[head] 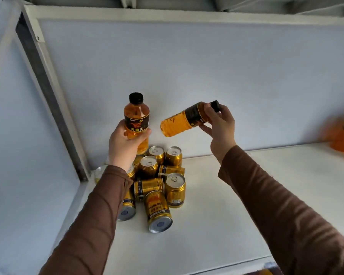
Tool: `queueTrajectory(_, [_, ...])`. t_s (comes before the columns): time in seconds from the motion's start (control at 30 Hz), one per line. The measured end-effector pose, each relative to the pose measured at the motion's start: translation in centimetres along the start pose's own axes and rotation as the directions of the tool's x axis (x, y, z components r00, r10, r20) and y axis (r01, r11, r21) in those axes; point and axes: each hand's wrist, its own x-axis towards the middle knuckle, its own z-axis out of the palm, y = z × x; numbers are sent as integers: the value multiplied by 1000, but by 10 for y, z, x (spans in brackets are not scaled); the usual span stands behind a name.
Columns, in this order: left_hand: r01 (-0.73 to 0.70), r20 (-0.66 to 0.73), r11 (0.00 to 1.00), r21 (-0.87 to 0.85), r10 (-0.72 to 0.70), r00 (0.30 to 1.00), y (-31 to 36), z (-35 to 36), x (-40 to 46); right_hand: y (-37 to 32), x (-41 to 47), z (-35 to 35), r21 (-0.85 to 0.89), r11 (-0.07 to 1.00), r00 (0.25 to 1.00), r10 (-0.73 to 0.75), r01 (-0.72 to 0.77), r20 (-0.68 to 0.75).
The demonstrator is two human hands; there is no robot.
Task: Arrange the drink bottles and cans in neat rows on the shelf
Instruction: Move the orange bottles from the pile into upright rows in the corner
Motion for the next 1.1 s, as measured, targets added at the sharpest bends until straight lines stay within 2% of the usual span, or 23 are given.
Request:
queueTrajectory(0.23, [-50, 276, 991, -128, 84, 958, 59, 136, -45, -69, -13, -135, -173, 967, 963, -214, 186, -162])
queueTrajectory(0.4, [-62, 417, 983, -174, 130, 899, 101, 246, -102, -113, -23, -252, -257, 943, 932, -275, 213, -236])
queueTrajectory(0.5, [-12, 479, 979, -204, 110, 871, 127, 315, -147, -135, -28, -331, -329, 926, 924, -279, 187, -262])
queueTrajectory(0.8, [112, 587, 963, -247, 57, 808, 196, 487, -266, -192, -29, -532, -428, 895, 922, -263, 124, -282])
queueTrajectory(1.1, [144, 646, 960, -242, 48, 762, 217, 625, -300, -220, 24, -670, -510, 859, 893, -271, 57, -358])
